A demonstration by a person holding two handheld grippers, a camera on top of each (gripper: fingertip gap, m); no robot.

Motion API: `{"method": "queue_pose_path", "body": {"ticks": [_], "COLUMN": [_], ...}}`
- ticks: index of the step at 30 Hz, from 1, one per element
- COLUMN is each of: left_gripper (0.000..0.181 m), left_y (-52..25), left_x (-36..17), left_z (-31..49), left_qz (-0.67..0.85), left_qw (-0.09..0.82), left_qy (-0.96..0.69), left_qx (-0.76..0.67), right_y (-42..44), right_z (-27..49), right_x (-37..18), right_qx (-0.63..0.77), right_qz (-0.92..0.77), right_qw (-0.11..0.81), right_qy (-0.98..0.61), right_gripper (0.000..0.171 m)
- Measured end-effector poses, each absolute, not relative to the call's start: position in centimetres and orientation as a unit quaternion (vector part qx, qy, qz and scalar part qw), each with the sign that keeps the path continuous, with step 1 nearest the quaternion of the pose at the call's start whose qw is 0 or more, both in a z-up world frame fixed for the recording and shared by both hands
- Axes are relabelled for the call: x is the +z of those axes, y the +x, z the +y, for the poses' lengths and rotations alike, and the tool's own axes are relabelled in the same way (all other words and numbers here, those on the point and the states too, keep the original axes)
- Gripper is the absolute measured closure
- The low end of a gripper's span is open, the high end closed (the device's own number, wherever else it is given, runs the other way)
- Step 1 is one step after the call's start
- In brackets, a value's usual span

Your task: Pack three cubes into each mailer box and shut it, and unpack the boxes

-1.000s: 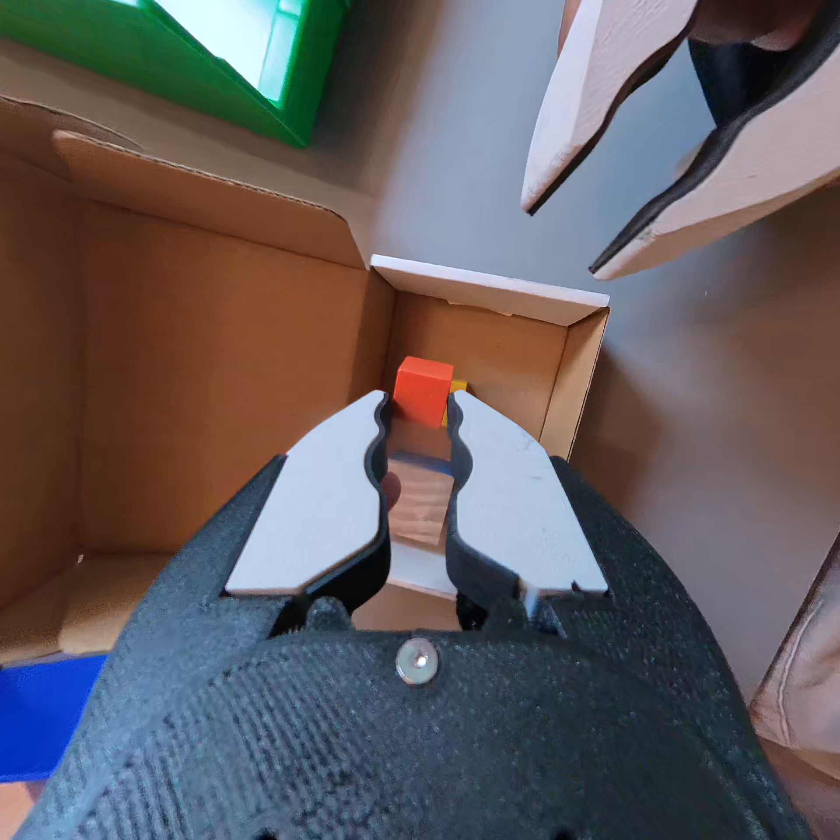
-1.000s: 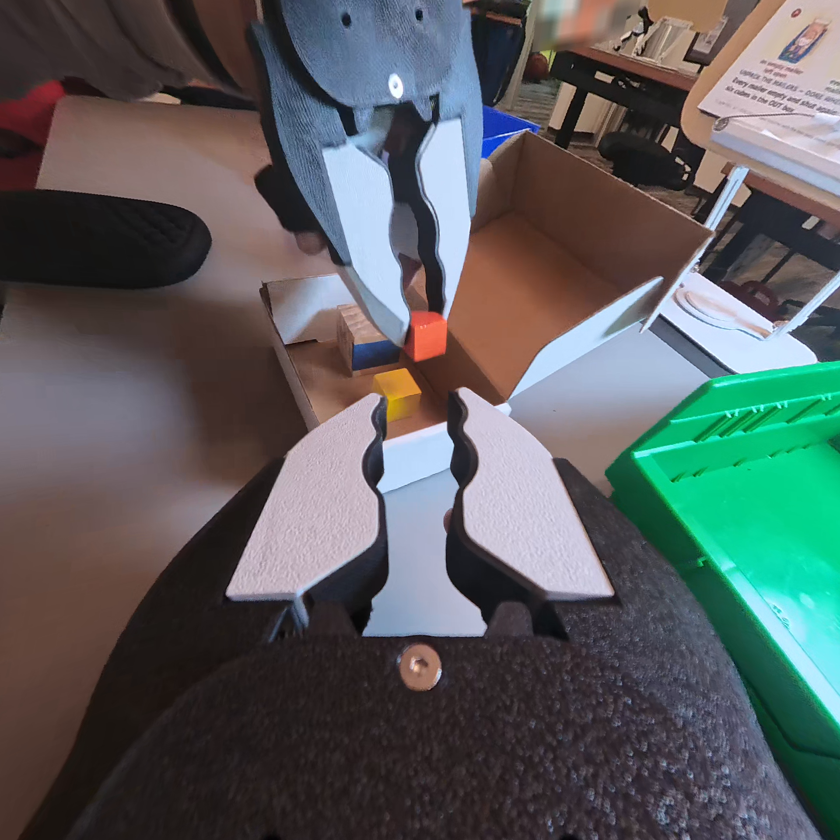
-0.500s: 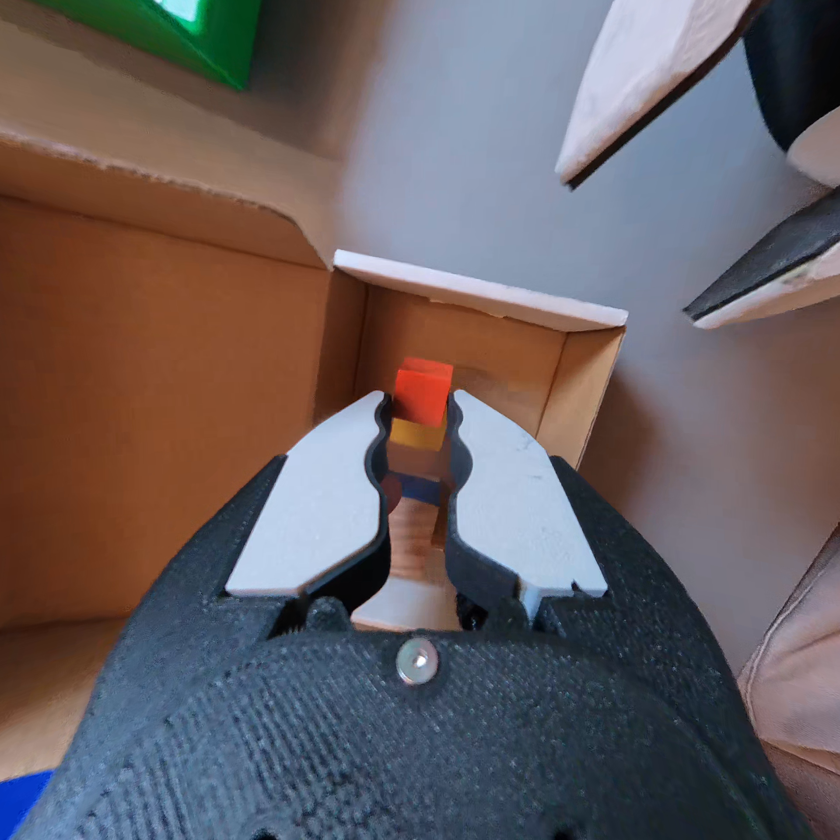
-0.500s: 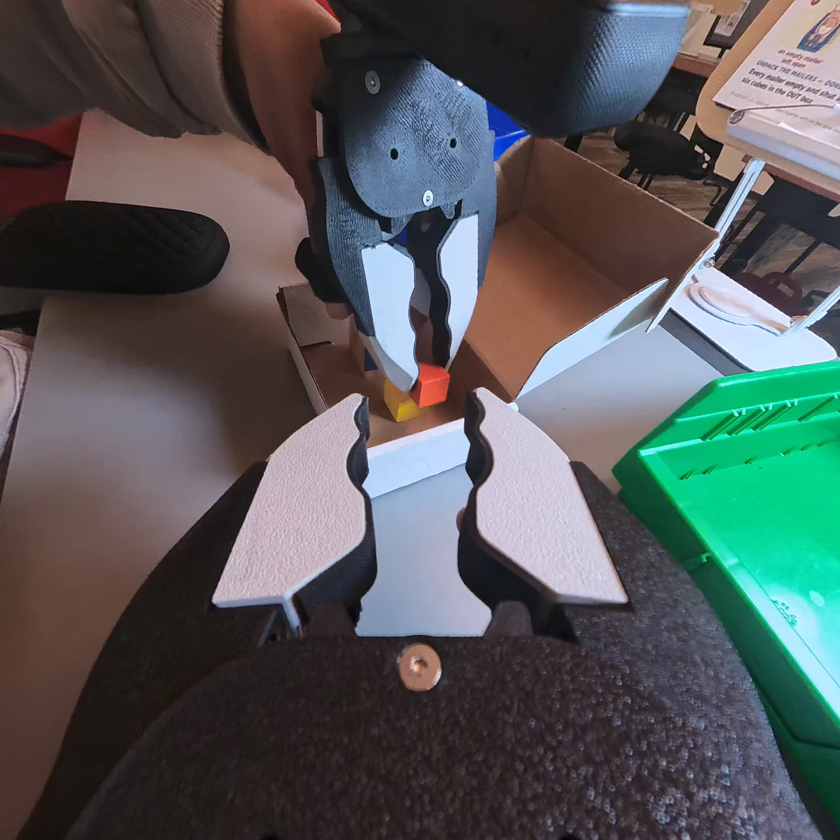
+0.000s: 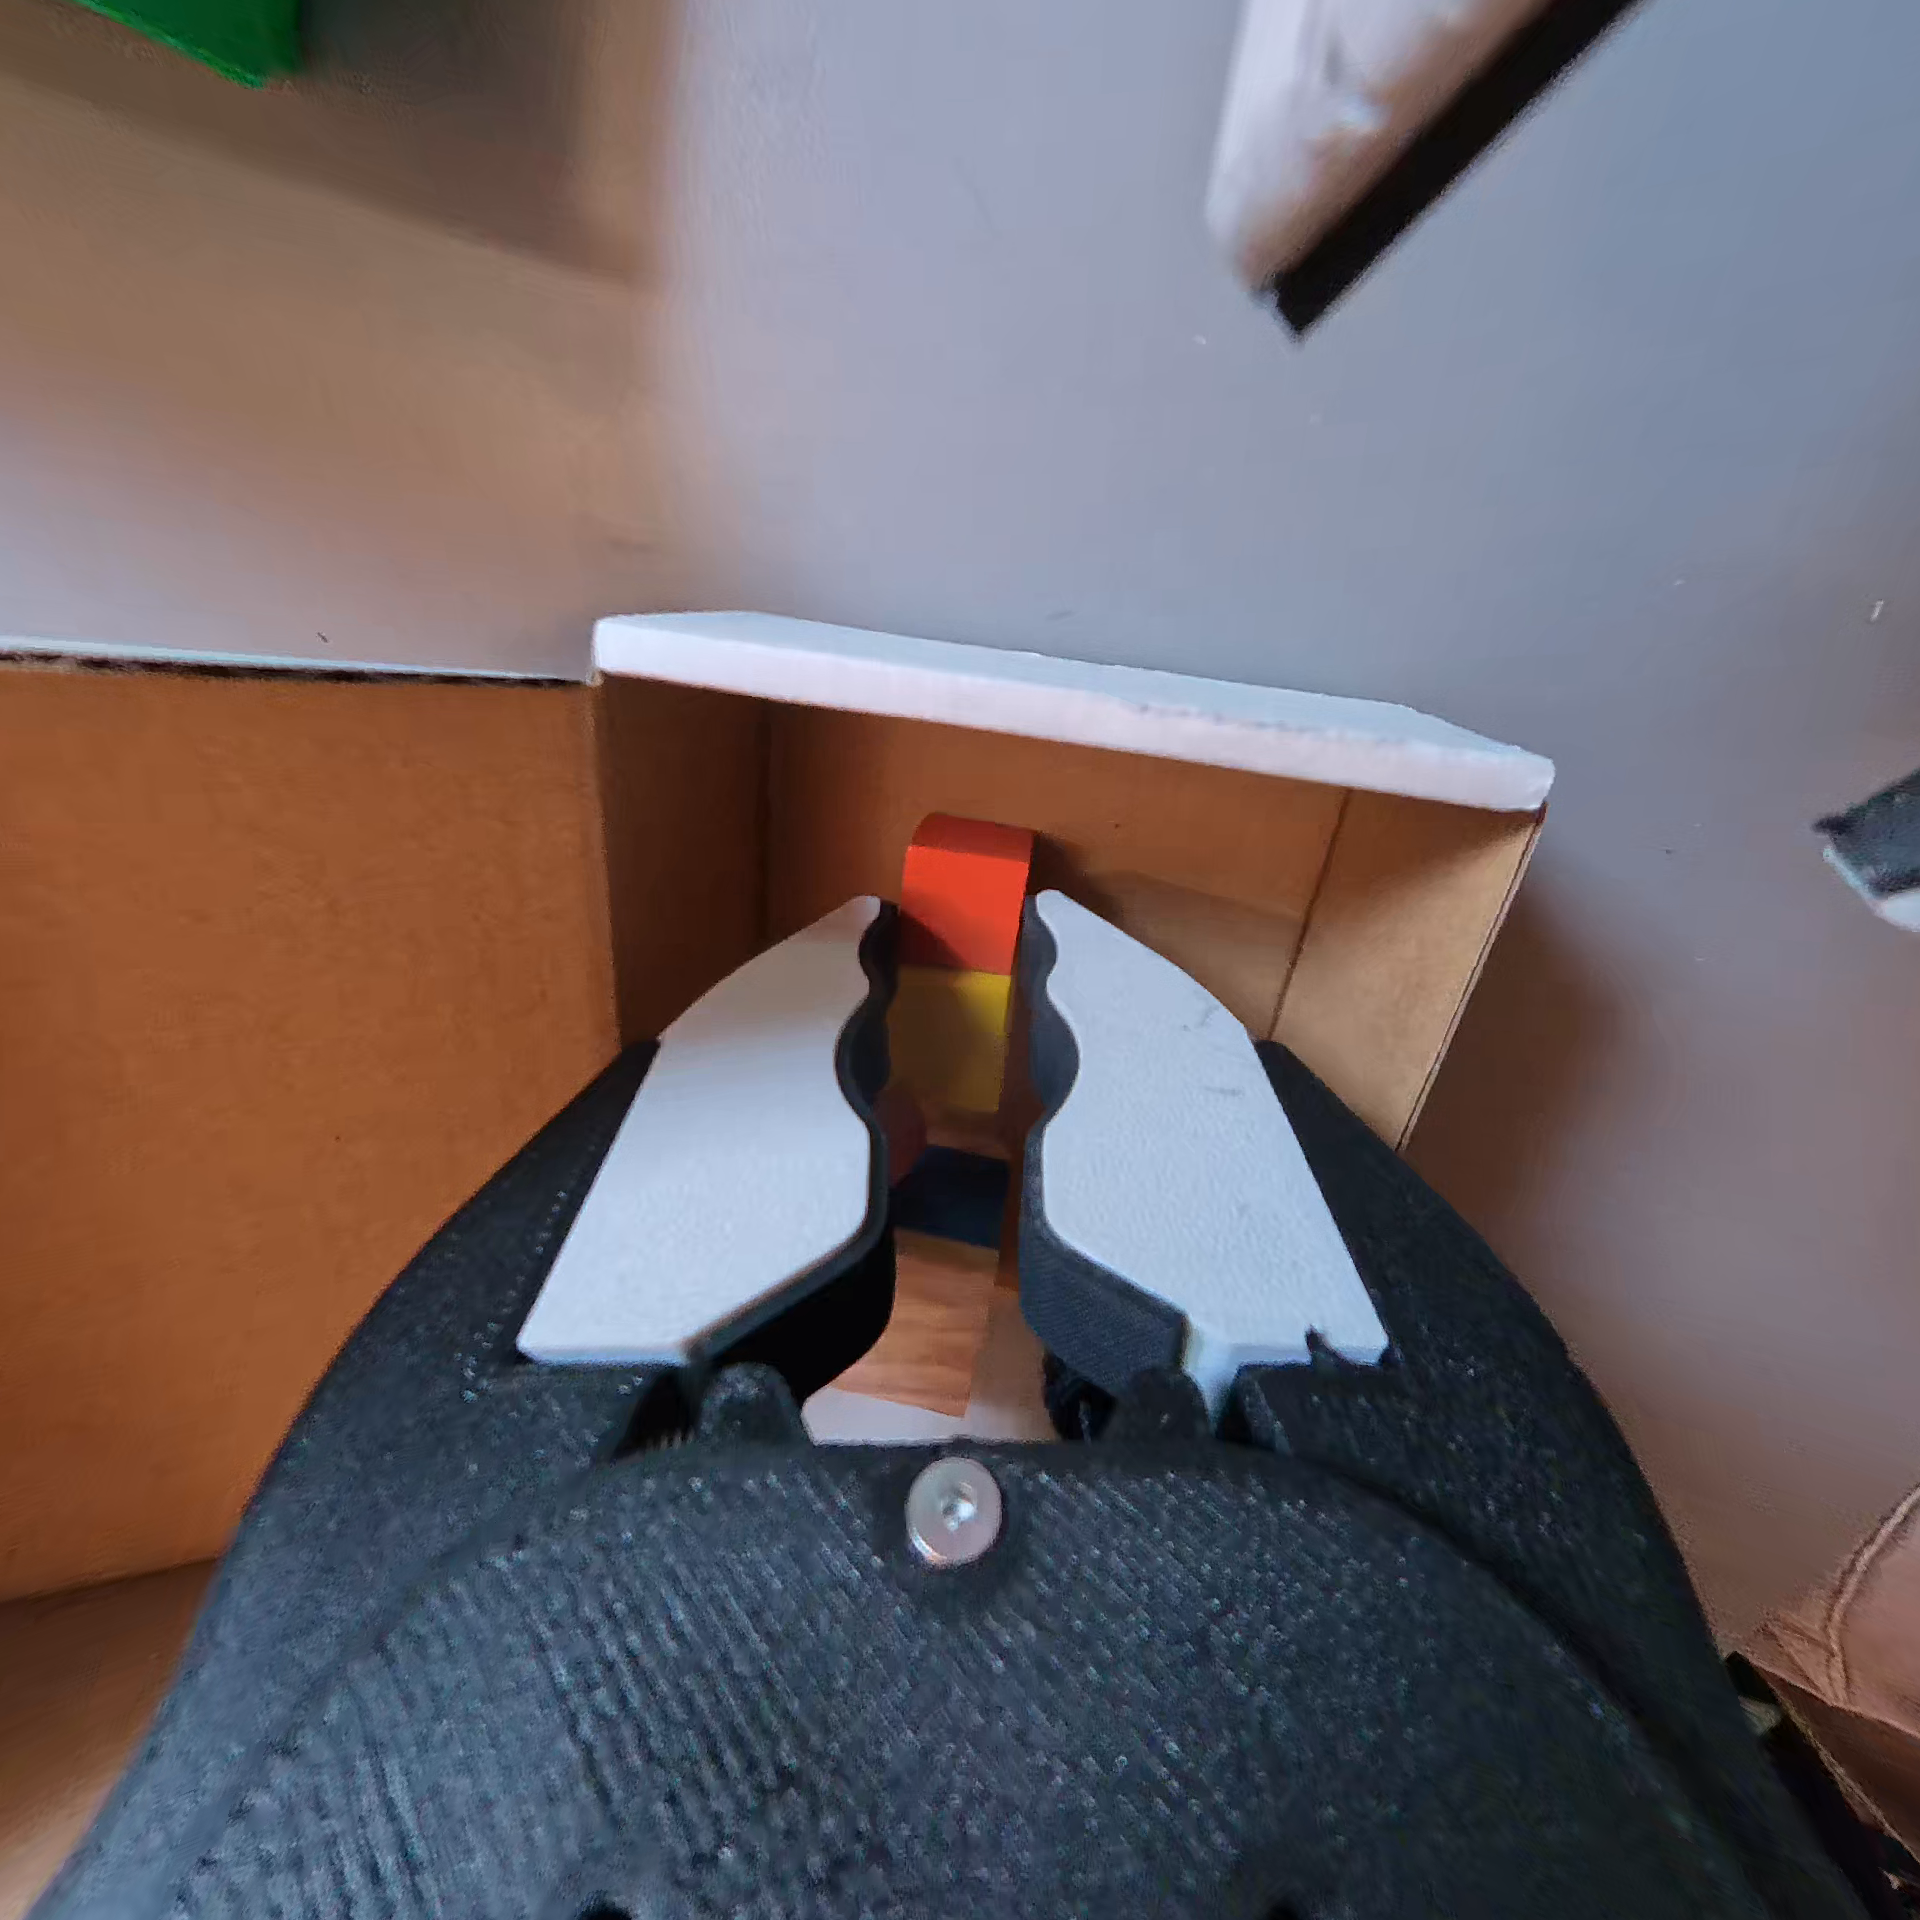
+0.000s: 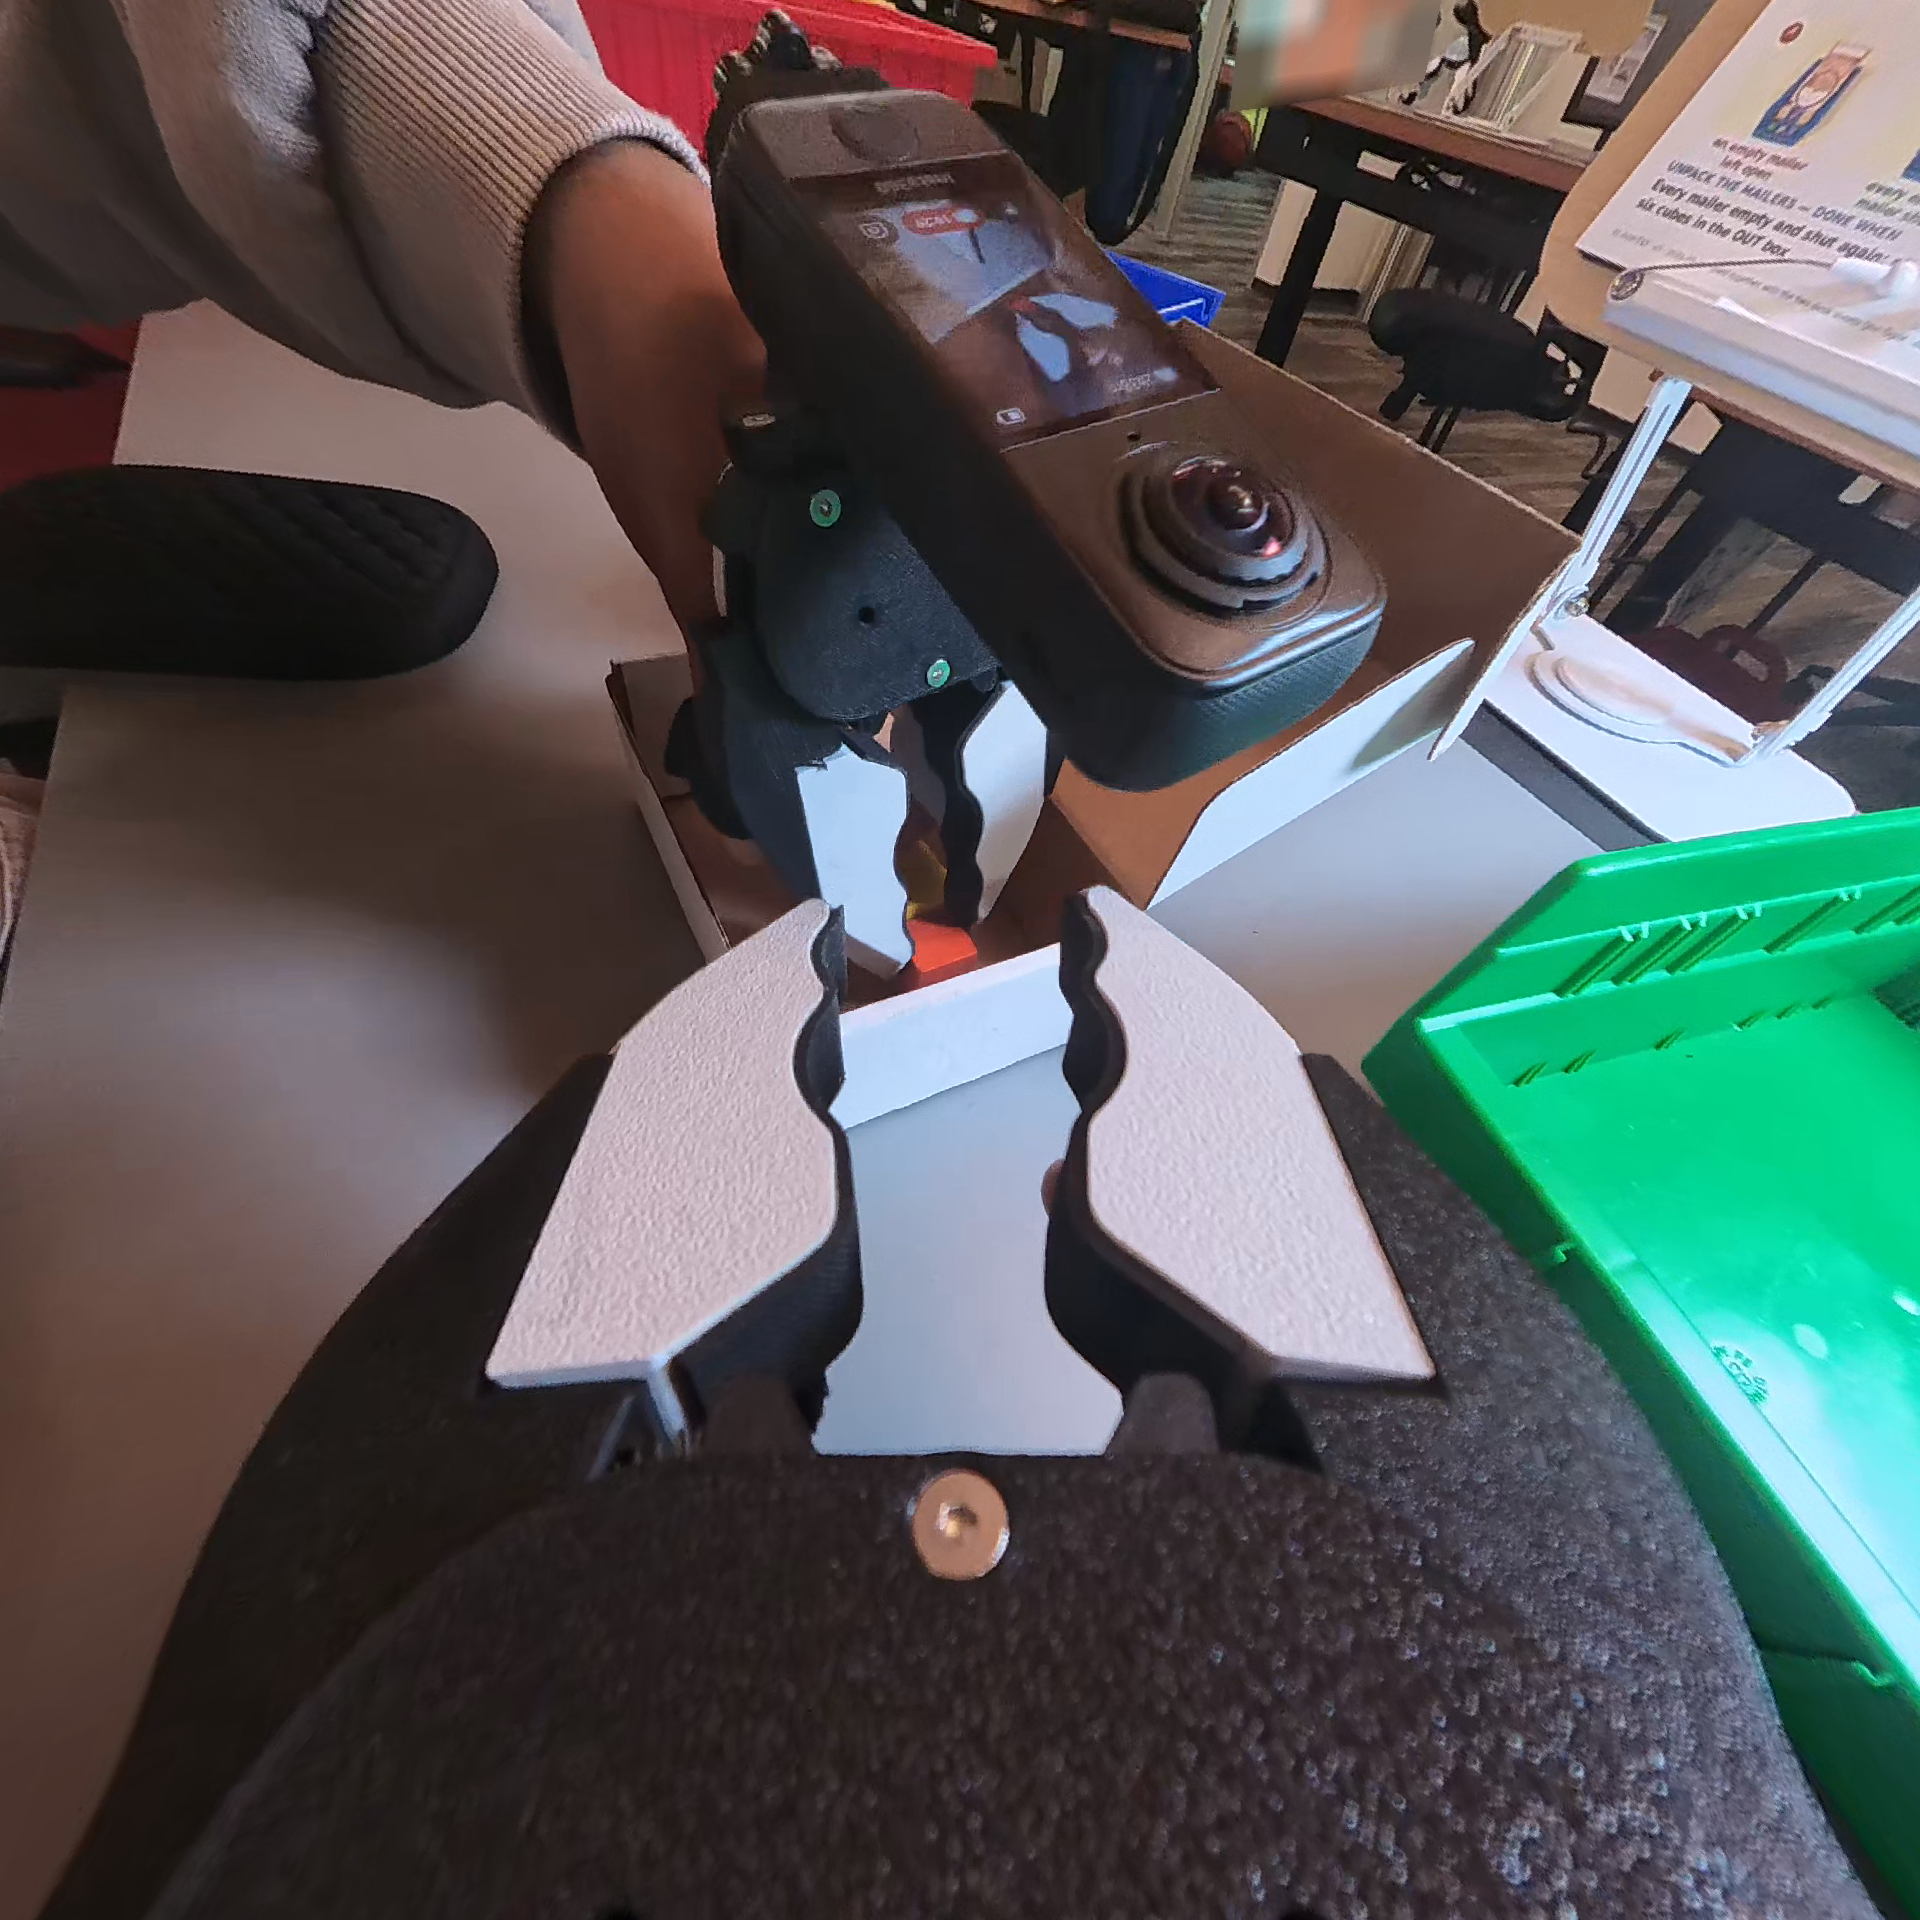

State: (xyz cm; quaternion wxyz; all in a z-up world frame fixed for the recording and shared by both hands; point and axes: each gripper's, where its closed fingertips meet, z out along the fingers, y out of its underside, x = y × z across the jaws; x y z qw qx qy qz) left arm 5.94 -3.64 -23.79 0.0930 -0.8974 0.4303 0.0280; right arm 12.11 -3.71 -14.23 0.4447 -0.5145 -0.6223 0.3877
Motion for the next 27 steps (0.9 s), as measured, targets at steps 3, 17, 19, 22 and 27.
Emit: {"method": "queue_pose_path", "body": {"ticks": [3,17,19,22,27], "left_gripper": [0.159,0.151,0.151,0.151,0.152], "left_y": [5.6,2.6,-0.9,-7.7,-16.5], "left_x": [-23.8,-11.8,-9.6,-8.8,-10.5], "left_z": [-3.8,-3.9,-4.7,-6.8,-10.1], "left_qz": [0.431,0.311,0.248,0.164,0.041], "left_qw": [0.086,0.37,0.437,0.482,0.475], "left_qy": [-0.898,-0.874,-0.864,-0.86,-0.878], "left_qx": [0.034,-0.045,-0.045,-0.015,-0.04], "right_y": [12.1,12.1,12.0,11.7,10.6], "right_z": [-3.6,-2.8,-2.6,-2.3,-0.9], "right_x": [-14.2,-14.2,-14.5,-15.3,-15.0], "right_qx": [0.389,0.388,0.388,0.387,0.409], "right_qz": [-0.62,-0.605,-0.6,-0.599,-0.572], "right_qw": [0.445,0.451,0.45,0.44,0.427], "right_qy": [-0.515,-0.529,-0.535,-0.545,-0.569], "right_gripper": [0.132,0.134,0.135,0.135,0.135]}}
